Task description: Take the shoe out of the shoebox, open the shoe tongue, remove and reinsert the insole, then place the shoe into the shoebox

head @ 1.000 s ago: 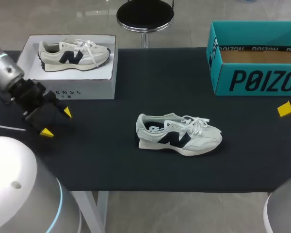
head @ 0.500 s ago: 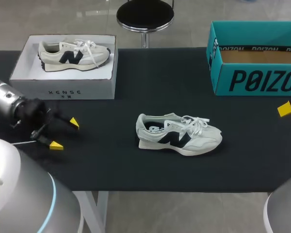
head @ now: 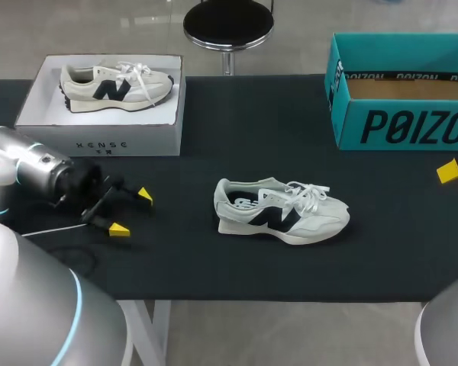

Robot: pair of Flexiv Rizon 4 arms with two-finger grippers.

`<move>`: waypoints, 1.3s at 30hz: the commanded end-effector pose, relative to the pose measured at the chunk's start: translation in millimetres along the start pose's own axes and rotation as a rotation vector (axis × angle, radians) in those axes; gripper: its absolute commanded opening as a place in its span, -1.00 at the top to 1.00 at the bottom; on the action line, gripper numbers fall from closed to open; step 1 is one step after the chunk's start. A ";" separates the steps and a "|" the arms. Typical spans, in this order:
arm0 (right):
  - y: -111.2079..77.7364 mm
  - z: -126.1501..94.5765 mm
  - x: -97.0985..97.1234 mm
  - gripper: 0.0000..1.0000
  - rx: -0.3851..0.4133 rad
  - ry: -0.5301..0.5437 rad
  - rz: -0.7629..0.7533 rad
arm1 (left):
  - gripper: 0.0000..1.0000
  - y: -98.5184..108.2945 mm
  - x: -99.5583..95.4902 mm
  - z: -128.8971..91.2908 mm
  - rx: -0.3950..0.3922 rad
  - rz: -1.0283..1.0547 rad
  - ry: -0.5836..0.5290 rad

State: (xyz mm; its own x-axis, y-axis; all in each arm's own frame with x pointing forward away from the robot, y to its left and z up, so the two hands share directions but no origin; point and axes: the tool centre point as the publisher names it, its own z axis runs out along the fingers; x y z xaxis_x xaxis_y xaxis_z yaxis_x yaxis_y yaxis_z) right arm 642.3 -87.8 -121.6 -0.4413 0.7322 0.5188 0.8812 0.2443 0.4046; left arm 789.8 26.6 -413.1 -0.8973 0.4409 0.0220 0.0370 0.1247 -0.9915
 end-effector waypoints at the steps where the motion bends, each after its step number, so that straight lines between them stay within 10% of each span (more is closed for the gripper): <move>1: -6.5 0.2 1.3 -1.00 -0.011 -0.004 0.001 | -1.00 -6.3 2.5 25.7 -0.025 -0.014 -0.053; 21: -6.5 0.2 1.3 -1.00 -0.011 -0.004 0.001 | -1.00 -33.9 -43.1 82.0 -0.050 0.034 -0.100; 39: -6.5 0.2 1.3 -1.00 -0.011 -0.004 0.001 | -1.00 -5.9 -100.2 97.1 -0.106 0.009 -0.171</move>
State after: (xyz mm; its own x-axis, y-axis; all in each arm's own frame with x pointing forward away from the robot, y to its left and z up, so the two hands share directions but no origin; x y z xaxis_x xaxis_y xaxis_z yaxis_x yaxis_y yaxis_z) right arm 642.3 -87.8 -121.6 -0.4413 0.7322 0.5188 0.8812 0.2444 0.4046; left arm 828.9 -97.3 -414.8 -0.9613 0.2746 -0.0233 0.0872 0.2226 -0.9710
